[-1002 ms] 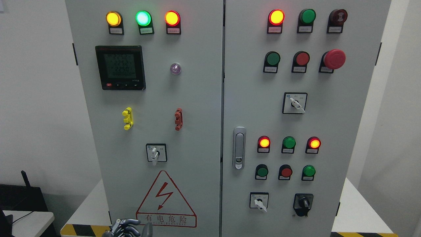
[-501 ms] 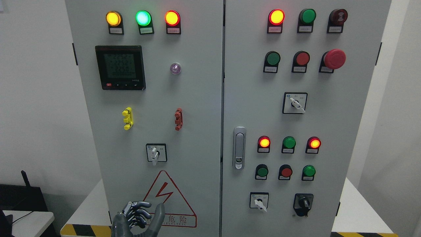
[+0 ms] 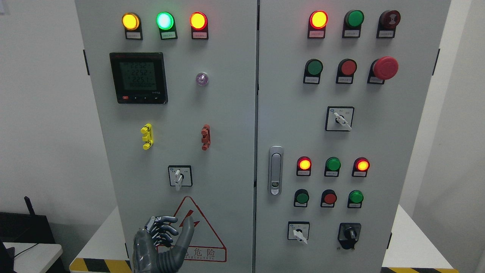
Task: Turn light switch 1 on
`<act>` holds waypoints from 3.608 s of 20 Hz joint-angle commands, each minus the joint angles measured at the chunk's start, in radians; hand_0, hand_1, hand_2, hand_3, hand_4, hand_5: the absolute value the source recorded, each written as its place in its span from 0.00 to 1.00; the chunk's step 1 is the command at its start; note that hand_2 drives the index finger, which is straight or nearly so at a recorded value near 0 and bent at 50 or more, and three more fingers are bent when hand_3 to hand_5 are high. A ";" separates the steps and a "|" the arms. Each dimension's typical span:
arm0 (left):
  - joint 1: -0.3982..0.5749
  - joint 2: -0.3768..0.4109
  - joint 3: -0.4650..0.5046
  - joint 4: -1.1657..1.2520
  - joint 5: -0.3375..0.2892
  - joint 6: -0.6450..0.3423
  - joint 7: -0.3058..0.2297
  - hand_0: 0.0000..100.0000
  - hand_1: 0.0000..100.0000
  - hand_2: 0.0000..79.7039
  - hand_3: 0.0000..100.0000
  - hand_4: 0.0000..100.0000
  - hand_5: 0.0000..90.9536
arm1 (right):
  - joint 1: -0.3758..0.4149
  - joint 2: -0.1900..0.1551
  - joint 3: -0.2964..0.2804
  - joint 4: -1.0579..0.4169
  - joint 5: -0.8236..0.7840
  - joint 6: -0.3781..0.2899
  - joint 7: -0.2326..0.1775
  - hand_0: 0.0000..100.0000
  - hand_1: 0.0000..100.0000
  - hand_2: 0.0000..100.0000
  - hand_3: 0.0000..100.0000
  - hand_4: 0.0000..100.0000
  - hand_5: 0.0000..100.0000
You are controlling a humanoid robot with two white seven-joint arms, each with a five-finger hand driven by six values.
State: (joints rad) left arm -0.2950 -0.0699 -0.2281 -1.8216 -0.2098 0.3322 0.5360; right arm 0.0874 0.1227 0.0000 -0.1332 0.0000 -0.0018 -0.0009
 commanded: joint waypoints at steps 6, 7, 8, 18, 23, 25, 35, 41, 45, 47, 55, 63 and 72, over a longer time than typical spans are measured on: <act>-0.067 -0.030 0.066 0.001 -0.002 0.034 -0.002 0.08 0.57 0.61 0.74 0.82 0.77 | 0.000 0.000 0.020 0.000 -0.026 0.000 -0.001 0.12 0.39 0.00 0.00 0.00 0.00; -0.069 -0.030 0.066 0.002 -0.002 0.036 -0.002 0.08 0.57 0.61 0.74 0.81 0.77 | 0.000 0.000 0.020 0.000 -0.026 0.000 -0.001 0.12 0.39 0.00 0.00 0.00 0.00; -0.070 -0.030 0.066 0.002 -0.002 0.036 -0.002 0.08 0.57 0.60 0.74 0.81 0.77 | 0.000 0.000 0.020 0.000 -0.026 0.000 -0.001 0.12 0.39 0.00 0.00 0.00 0.00; -0.115 -0.030 0.075 0.002 -0.002 0.074 -0.004 0.08 0.57 0.60 0.73 0.81 0.80 | 0.000 0.000 0.020 0.000 -0.026 0.000 -0.001 0.12 0.39 0.00 0.00 0.00 0.00; -0.133 -0.028 0.078 0.002 -0.002 0.085 -0.005 0.09 0.57 0.60 0.73 0.81 0.82 | 0.000 0.000 0.020 0.000 -0.026 0.000 -0.001 0.12 0.39 0.00 0.00 0.00 0.00; -0.145 -0.030 0.076 0.002 -0.002 0.103 -0.005 0.09 0.57 0.60 0.72 0.81 0.82 | 0.000 0.000 0.020 0.000 -0.026 0.000 -0.001 0.12 0.39 0.00 0.00 0.00 0.00; -0.157 -0.030 0.067 0.001 -0.003 0.126 -0.008 0.10 0.59 0.60 0.73 0.81 0.86 | 0.000 0.000 0.020 0.000 -0.026 0.000 -0.001 0.12 0.39 0.00 0.00 0.00 0.00; -0.165 -0.030 0.064 0.007 -0.011 0.148 -0.018 0.11 0.59 0.61 0.73 0.82 0.87 | 0.000 0.000 0.020 0.000 -0.026 0.000 -0.001 0.12 0.39 0.00 0.00 0.00 0.00; -0.180 -0.030 0.059 0.008 -0.013 0.163 -0.021 0.11 0.59 0.61 0.73 0.82 0.88 | 0.000 0.000 0.020 0.000 -0.026 0.000 -0.001 0.12 0.39 0.00 0.00 0.00 0.00; -0.179 -0.031 0.058 0.008 -0.025 0.165 -0.021 0.12 0.59 0.61 0.73 0.82 0.88 | 0.000 0.000 0.020 0.000 -0.026 0.000 -0.001 0.12 0.39 0.00 0.00 0.00 0.00; -0.177 -0.031 0.052 0.022 -0.029 0.174 -0.021 0.12 0.59 0.62 0.74 0.83 0.91 | 0.000 0.000 0.020 0.000 -0.026 0.000 -0.001 0.12 0.39 0.00 0.00 0.00 0.00; -0.182 -0.031 0.038 0.034 -0.030 0.195 -0.021 0.13 0.58 0.62 0.74 0.83 0.92 | 0.000 0.000 0.020 0.000 -0.026 0.000 -0.001 0.12 0.39 0.00 0.00 0.00 0.00; -0.197 -0.030 0.038 0.041 -0.025 0.203 -0.022 0.14 0.57 0.64 0.75 0.83 0.93 | 0.000 0.000 0.020 0.000 -0.026 0.000 -0.001 0.12 0.39 0.00 0.00 0.00 0.00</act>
State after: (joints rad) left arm -0.4848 -0.1010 -0.1847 -1.7914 -0.2374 0.5334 0.5154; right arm 0.0874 0.1227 0.0000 -0.1334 0.0000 -0.0018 -0.0009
